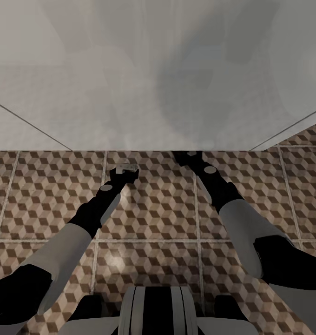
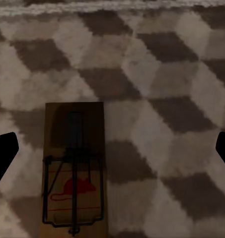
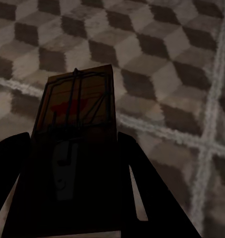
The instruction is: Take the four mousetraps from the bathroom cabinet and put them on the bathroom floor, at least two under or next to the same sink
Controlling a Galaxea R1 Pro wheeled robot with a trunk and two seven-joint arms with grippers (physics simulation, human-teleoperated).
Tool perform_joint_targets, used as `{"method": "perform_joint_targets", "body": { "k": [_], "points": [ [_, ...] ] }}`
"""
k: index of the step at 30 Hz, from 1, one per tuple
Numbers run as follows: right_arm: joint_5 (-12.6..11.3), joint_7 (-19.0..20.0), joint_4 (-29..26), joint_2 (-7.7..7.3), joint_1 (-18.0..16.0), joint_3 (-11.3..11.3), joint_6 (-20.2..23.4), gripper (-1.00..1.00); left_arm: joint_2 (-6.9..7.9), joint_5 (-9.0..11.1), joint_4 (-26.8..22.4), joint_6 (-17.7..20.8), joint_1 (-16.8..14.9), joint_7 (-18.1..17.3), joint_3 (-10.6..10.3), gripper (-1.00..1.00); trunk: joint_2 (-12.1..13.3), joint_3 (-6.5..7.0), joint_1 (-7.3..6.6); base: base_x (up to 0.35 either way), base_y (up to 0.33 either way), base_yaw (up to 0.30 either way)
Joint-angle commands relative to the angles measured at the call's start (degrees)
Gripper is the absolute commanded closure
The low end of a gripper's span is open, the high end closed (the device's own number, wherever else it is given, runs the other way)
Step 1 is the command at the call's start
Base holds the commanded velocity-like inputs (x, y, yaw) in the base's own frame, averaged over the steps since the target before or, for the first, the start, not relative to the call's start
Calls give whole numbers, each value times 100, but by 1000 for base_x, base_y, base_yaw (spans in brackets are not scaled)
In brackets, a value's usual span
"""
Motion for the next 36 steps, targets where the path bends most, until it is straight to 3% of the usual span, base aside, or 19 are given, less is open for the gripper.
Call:
{"method": "perform_joint_targets", "body": {
  "k": [1, 8, 22, 29, 36],
  "points": [
    [59, 4, 3, 2, -1, -14, -71, 100, 6, 60, -9, 22, -3, 46, -27, -100, -1, -3, -1, 0, 0, 0],
    [44, -17, 10, 7, 0, -22, -343, 100, 15, 60, -3, 22, -3, 44, -27, -100, -1, -3, -1, 0, 0, 0],
    [-4, 2, 5, 11, -2, -49, -394, 100, 16, 67, -11, 22, -3, 43, -35, -100, -1, -3, -1, 0, 0, 0],
    [-8, 16, 4, 217, -4, -53, -397, 100, 28, 68, 1, 22, -3, 47, -34, -100, -1, -3, -1, 0, 0, 0],
    [-9, 42, 3, 274, -2, -53, -406, 100, 36, 75, 35, 22, -3, 44, -34, -100, -1, -3, -1, 0, 0, 0]
  ]
}}
